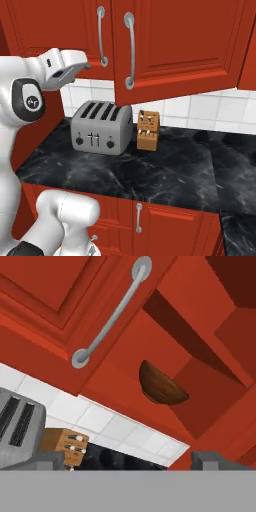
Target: Move the bowls from the cabinet to the plates on the dining table.
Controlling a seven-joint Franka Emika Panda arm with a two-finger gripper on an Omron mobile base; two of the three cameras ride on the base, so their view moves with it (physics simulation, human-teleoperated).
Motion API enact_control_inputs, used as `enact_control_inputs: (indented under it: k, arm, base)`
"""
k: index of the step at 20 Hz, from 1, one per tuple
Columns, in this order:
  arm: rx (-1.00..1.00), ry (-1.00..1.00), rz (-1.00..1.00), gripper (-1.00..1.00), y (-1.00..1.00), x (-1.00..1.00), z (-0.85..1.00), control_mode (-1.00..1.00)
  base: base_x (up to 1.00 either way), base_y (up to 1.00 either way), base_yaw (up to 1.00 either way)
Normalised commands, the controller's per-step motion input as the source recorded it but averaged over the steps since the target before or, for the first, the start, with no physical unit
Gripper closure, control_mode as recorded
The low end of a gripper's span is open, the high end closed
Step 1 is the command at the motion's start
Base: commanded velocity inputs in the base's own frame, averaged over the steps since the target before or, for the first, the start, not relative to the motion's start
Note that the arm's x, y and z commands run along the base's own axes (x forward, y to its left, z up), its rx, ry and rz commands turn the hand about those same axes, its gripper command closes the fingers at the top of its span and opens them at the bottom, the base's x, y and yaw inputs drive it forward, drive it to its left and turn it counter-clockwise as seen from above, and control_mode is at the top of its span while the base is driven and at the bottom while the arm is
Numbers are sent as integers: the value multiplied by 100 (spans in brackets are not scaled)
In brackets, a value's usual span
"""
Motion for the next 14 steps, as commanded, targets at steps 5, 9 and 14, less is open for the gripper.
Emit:
enact_control_inputs:
  k: [5,9,14]
  arm:
    - [-21,0,0,-100,-37,27,-18,-100]
    - [-19,0,0,-100,-37,25,-21,-100]
    - [-16,0,0,-100,-36,15,-15,-100]
  base:
    - [0,0,0]
    - [0,0,0]
    - [0,0,0]
